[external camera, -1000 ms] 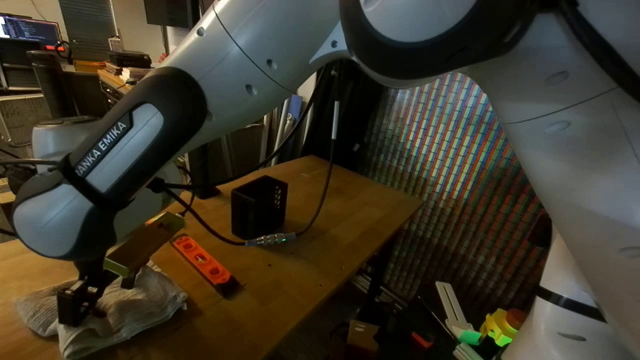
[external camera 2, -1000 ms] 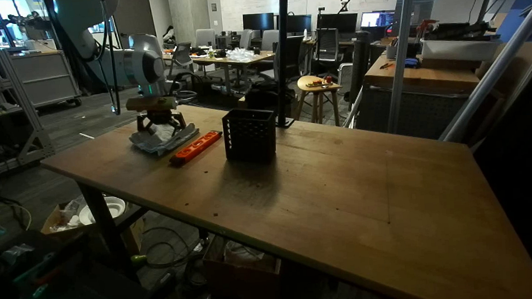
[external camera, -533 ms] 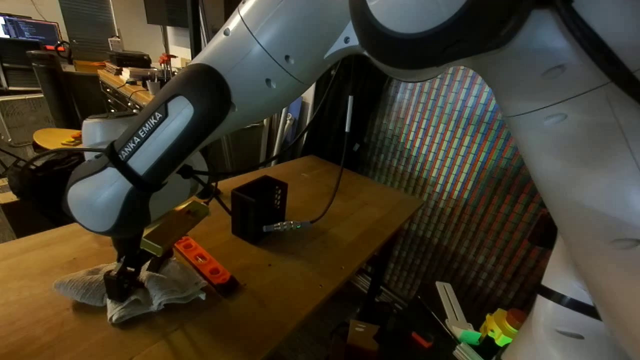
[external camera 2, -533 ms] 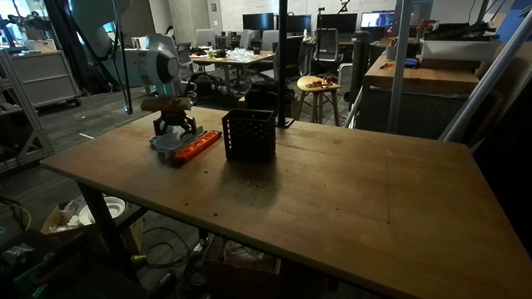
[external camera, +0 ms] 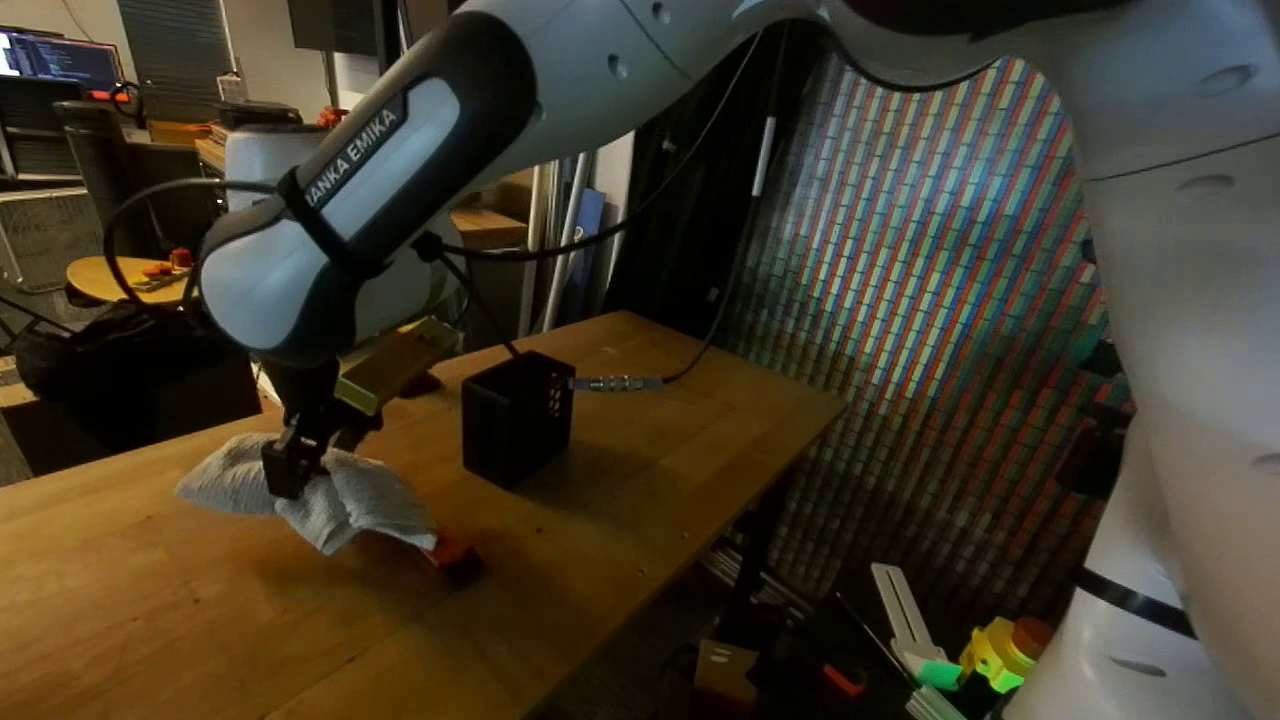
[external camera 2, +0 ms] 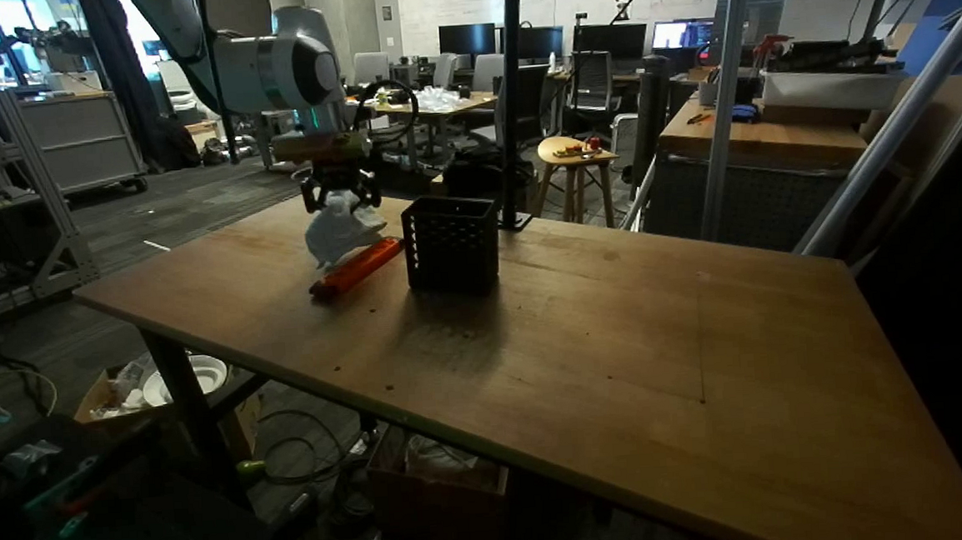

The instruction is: Put the cloth in the box

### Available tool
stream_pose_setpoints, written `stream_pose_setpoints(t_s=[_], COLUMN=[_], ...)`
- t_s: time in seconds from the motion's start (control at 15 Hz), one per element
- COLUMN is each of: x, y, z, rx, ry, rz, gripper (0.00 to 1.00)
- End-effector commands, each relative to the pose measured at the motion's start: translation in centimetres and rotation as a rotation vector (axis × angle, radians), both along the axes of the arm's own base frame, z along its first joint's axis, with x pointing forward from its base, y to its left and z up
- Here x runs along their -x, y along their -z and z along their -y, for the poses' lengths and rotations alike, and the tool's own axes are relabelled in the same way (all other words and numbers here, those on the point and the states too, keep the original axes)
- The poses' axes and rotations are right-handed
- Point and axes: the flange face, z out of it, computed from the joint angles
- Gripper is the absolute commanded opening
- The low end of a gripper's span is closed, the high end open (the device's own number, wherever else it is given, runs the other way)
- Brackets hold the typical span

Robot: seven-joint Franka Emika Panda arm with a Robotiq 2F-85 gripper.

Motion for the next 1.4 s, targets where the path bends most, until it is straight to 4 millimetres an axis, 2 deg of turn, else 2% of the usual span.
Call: stream_pose_setpoints(t_s=[0.0,0.13,0.33,0.6,0.73,0.87,1.0,1.33], x=[0.5,0.4,0.5,0.5,0.5,0.6,0.7,1.8], y=[-6.5,-8.8,-11.1,-13.4,-14.0,-13.9,-12.8,-8.8], z=[3.2,6.1,10.2,15.3,17.1,18.4,19.4,21.1], rx=[0.016,0.038,0.091,0.169,0.197,0.212,0.219,0.202], ry=[0.029,0.075,0.122,0.162,0.176,0.187,0.196,0.215], rz=[0.076,0.108,0.144,0.172,0.175,0.169,0.148,0.073], gripper=[0.03,0.03,0.03,0.03,0.03,0.03,0.03,0.03])
